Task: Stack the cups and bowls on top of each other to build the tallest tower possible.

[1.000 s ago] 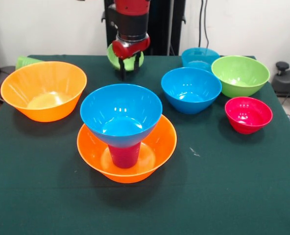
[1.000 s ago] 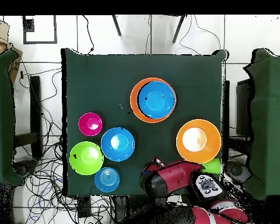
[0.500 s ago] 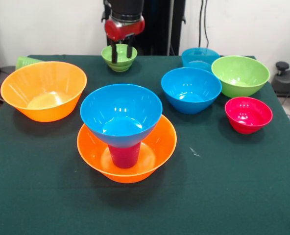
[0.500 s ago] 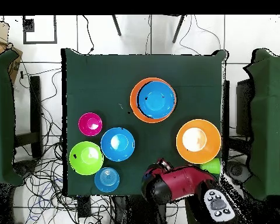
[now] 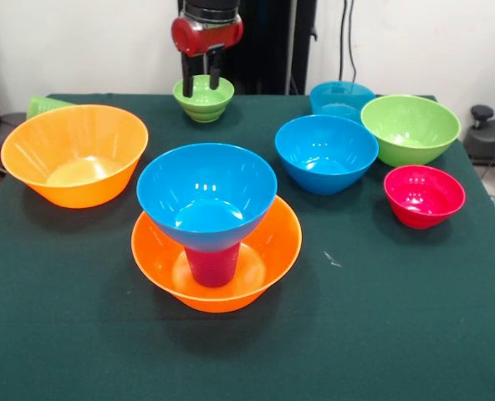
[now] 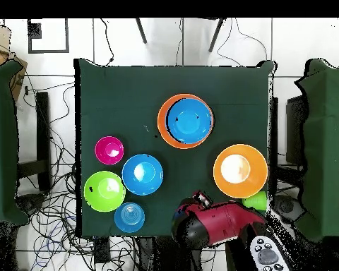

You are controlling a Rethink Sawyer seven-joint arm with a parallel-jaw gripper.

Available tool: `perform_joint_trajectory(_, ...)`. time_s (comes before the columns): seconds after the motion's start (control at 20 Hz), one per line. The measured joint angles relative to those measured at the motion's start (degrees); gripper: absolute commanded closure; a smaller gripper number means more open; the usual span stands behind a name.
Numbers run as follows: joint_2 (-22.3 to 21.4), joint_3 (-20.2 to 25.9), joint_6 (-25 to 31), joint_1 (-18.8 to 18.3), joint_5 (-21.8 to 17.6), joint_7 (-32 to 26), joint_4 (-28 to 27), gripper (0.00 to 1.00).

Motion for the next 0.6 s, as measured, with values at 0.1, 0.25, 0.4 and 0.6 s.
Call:
perform_joint_trajectory(0.1, 0.47, 0.06, 0.0, 0.01, 0.0, 0.0, 0.0, 0.0)
perform_joint_trajectory(0.25, 1.25, 0.1, 0.0, 0.01, 0.0, 0.0, -0.01, 0.0)
perform_joint_trajectory(0.4, 2.3, 0.25, -0.01, 0.01, 0.01, 0.0, -0.02, 0.0)
perform_joint_trajectory(0.6, 3.24, 0.37, -0.01, 0.01, 0.01, 0.0, -0.02, 0.0)
